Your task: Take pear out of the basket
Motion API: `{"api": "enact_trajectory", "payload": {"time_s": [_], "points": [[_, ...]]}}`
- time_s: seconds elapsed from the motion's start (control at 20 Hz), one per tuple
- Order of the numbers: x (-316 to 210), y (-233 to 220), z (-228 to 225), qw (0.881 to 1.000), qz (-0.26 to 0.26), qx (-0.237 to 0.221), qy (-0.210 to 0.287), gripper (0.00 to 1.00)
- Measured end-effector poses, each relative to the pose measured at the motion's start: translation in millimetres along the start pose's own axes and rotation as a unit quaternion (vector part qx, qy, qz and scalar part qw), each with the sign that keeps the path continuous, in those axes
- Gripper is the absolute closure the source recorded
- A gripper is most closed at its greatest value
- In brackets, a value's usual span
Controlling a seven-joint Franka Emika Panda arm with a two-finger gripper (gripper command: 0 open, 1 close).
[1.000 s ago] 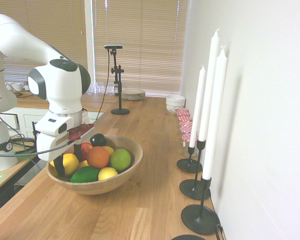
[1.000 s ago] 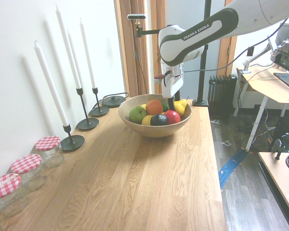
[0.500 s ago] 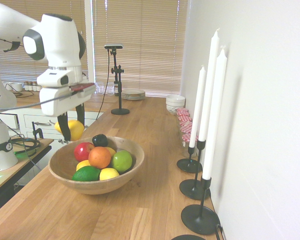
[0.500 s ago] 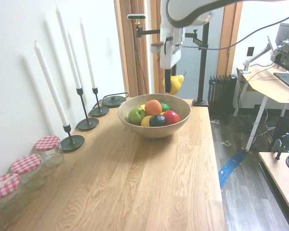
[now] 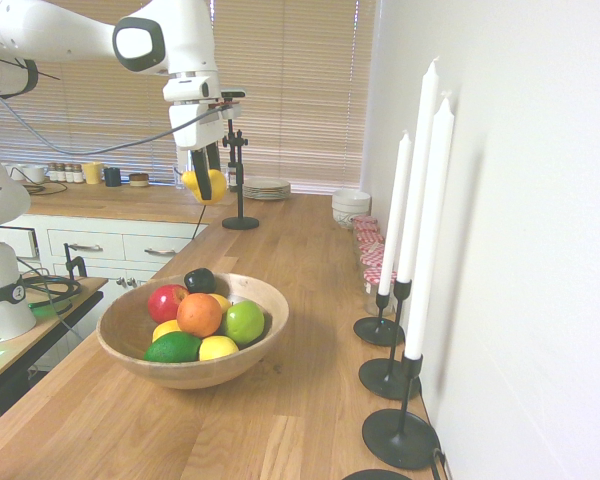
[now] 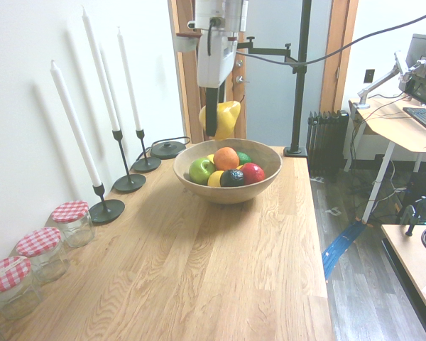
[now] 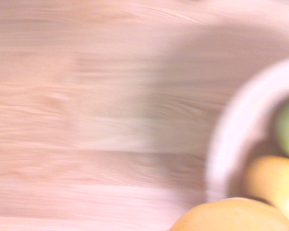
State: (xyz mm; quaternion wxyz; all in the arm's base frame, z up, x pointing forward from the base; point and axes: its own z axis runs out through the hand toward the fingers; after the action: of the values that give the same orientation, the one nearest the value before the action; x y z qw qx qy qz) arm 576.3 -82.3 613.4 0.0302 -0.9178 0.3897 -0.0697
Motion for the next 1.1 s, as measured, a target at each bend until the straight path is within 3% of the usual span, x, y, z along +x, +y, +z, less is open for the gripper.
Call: {"api": "enact_trajectory", "payload": {"time_s": [0.25, 0.65, 0.9, 1.1], "points": [[-45.0, -71.4, 23.9, 0.999, -0.032, -0.016, -0.002, 1.00], [-61.8, -133.8, 136.4, 0.998, -0.036, -0.049, -0.026, 1.00], [-24.4, -143.3, 209.8, 0.998, -0.027, -0.048, -0.017, 1.00], [-4.0, -146.6, 240.8, 0.998, -0.020, -0.052, -0.017, 1.00]]}}
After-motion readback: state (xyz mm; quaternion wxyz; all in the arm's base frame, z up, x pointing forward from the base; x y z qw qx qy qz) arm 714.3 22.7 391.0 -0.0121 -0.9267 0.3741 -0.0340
